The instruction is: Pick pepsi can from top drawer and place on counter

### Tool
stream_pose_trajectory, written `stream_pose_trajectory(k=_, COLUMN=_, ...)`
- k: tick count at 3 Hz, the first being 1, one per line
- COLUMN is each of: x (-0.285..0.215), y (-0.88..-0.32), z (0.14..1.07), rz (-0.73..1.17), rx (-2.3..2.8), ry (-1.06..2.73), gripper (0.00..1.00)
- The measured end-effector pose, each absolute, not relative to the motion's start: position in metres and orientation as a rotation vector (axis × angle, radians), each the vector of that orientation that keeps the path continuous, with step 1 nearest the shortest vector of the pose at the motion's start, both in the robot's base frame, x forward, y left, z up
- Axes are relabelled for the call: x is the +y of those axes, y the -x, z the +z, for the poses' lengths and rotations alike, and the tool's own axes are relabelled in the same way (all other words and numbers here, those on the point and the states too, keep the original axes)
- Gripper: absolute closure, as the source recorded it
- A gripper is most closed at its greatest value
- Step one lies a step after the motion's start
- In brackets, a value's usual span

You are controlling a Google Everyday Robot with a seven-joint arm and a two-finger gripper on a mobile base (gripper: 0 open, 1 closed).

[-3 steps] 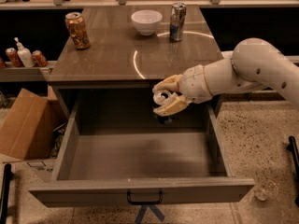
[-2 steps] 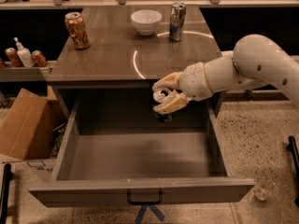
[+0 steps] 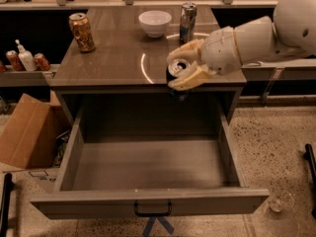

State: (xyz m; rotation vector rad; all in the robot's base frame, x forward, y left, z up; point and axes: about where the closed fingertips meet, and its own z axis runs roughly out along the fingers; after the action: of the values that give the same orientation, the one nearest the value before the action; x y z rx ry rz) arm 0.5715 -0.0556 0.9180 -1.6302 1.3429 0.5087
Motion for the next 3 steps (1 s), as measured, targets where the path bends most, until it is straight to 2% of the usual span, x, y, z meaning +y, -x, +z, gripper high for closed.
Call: stream_pose_trajectory(k=3, x=-0.086, y=-0.669, z=0.972, rz=0.556, rx=1.378, ry=1.419, gripper=1.0)
